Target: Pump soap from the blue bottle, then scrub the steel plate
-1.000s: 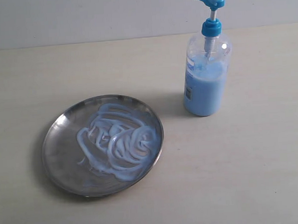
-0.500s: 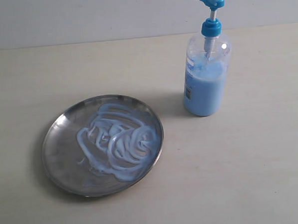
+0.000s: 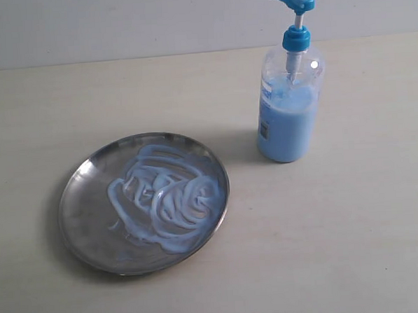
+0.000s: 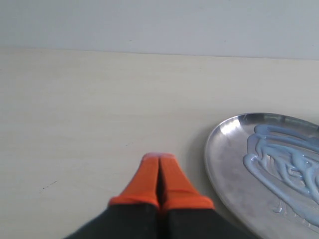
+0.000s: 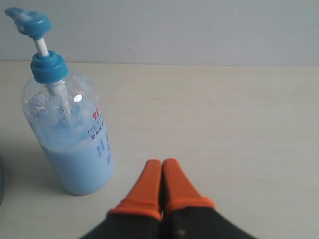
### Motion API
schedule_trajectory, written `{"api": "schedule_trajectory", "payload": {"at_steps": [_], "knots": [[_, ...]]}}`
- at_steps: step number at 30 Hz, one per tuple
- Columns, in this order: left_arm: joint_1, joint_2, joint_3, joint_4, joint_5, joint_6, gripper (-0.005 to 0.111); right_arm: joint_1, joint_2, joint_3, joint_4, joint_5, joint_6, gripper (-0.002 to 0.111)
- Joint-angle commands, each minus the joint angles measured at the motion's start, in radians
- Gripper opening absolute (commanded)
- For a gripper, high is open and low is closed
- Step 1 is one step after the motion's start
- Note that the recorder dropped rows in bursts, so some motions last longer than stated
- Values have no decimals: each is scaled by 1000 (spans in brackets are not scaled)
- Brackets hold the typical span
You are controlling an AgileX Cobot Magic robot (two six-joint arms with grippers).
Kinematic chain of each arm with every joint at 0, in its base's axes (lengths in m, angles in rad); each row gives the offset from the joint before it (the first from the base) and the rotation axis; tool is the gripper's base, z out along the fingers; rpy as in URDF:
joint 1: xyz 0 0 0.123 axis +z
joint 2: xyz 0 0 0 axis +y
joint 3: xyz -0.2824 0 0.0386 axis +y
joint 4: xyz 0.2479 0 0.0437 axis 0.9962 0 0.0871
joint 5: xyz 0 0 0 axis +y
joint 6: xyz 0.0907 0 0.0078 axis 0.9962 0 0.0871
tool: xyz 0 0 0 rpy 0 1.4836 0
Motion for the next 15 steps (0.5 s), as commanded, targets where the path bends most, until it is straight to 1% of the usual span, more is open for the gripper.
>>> {"api": "schedule_trajectory", "payload": {"at_steps": [1, 12, 15], "knots": [[3, -6, 3, 0, -10, 0, 0, -4, 3, -7, -1, -17, -2, 0], [3, -6, 3, 0, -10, 0, 0, -4, 1, -7, -1, -35, 0, 0], [3, -6, 3, 0, -10, 0, 0, -4, 1, -7, 37, -35, 10, 0]]}}
